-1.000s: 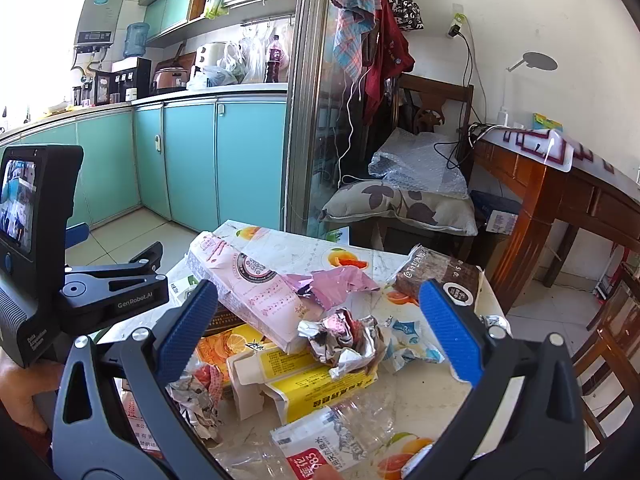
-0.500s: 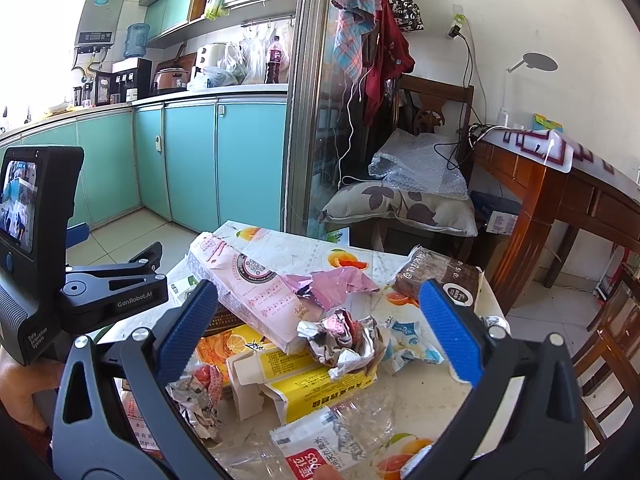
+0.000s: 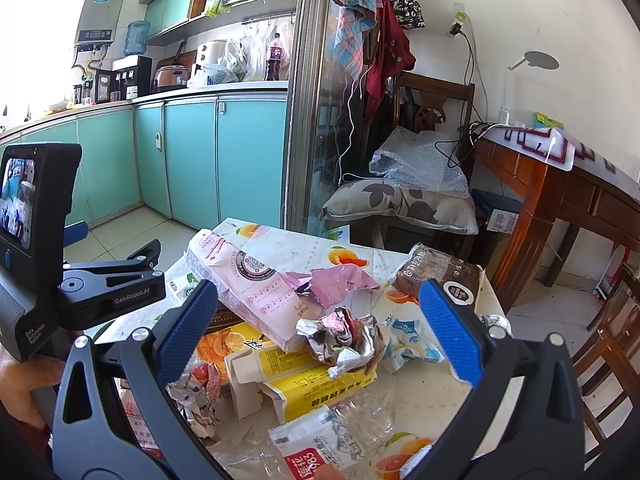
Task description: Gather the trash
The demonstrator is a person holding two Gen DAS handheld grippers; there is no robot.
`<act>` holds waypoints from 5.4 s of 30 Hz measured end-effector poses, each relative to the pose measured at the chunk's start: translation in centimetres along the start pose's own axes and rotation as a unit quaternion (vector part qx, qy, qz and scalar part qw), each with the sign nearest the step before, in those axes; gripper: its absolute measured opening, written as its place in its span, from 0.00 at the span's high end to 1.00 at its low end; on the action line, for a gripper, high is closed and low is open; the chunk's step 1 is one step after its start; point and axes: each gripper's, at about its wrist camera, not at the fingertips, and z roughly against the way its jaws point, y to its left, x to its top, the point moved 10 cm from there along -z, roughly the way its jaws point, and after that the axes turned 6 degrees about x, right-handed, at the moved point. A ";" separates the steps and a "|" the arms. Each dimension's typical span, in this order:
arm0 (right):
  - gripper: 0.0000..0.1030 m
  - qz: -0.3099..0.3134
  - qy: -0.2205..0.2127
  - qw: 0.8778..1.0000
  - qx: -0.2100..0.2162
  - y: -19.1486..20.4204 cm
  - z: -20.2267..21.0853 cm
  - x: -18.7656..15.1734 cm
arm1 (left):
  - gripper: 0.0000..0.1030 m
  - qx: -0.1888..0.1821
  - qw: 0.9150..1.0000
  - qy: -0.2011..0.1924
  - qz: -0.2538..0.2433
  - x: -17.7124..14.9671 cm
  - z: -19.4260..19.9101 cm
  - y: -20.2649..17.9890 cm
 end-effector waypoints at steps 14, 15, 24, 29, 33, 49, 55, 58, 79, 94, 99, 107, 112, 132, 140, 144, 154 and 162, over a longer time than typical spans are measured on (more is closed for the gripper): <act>0.03 0.080 0.117 0.984 0.105 2.4 -6.2 0.0 | 0.07 -0.031 0.997 -0.060 0.036 2.1 -2.0 5.5; 0.03 0.104 0.134 0.979 0.110 3.4 -7.1 0.0 | 0.07 -0.030 0.998 -0.053 0.032 2.0 -2.5 5.7; 0.04 0.204 0.258 0.935 0.130 8.0 -13.9 -2.1 | 0.07 -0.083 0.996 0.021 0.003 -0.8 -4.8 7.1; 0.31 0.245 0.285 0.919 0.117 8.8 -14.9 -3.8 | 0.07 -0.113 0.993 0.043 0.005 -1.7 -5.4 7.2; 0.42 0.252 0.278 0.921 0.105 8.5 -14.6 -3.7 | 0.07 -0.128 0.991 0.044 -0.003 -1.9 -5.3 6.5; 0.49 0.093 0.102 0.983 0.121 3.3 -5.4 4.5 | 0.09 -0.277 0.954 0.088 -0.075 -1.6 -6.2 -5.8; 0.48 0.049 0.084 0.986 0.132 2.1 -4.5 4.7 | 0.14 -0.263 0.947 0.139 -0.121 -4.2 -8.0 -8.5; 0.48 0.040 0.083 0.986 0.138 2.1 -4.7 4.4 | 0.28 -0.253 0.948 0.148 -0.123 -4.8 -8.7 -8.5; 0.48 0.042 -0.042 0.995 0.075 2.7 -0.2 8.8 | 0.52 -0.227 0.970 0.012 -0.091 0.6 -3.1 -2.4; 0.48 -0.031 -0.002 0.978 0.207 12.1 -5.0 8.5 | 0.52 -0.142 0.988 0.037 -0.046 -2.4 -5.8 9.0; 0.48 -0.077 0.084 0.946 0.303 18.1 -8.1 5.6 | 0.52 -0.121 0.988 0.096 -0.006 -5.7 -8.8 13.6; 0.47 -0.100 0.226 0.908 0.338 26.1 -14.3 -0.8 | 0.52 -0.079 0.982 0.169 0.017 -10.7 -12.1 18.1; 0.38 -0.093 0.259 0.910 0.311 27.7 -17.0 -3.4 | 0.51 -0.070 0.980 0.186 0.025 -11.3 -12.9 19.0; 0.24 -0.012 0.112 0.966 0.231 15.6 -6.1 4.1 | 0.17 -0.111 0.987 0.113 -0.009 -6.7 -9.0 13.0; 0.24 -0.023 0.125 0.988 0.088 1.9 -5.4 1.2 | 0.15 -0.209 0.972 0.101 -0.038 -4.6 -5.7 4.7; 0.24 -0.049 0.139 0.987 0.056 -2.2 -4.8 -0.6 | 0.14 -0.284 0.949 0.110 -0.075 -5.6 -2.9 -0.1; 0.22 -0.044 0.143 0.984 0.093 1.4 -0.2 -4.6 | 0.55 -0.333 0.925 0.157 -0.098 -9.7 -2.4 -4.3; 0.22 -0.005 0.153 0.980 0.127 6.4 -0.8 -5.6 | 0.85 -0.345 0.927 0.126 -0.075 -8.1 -1.4 -3.7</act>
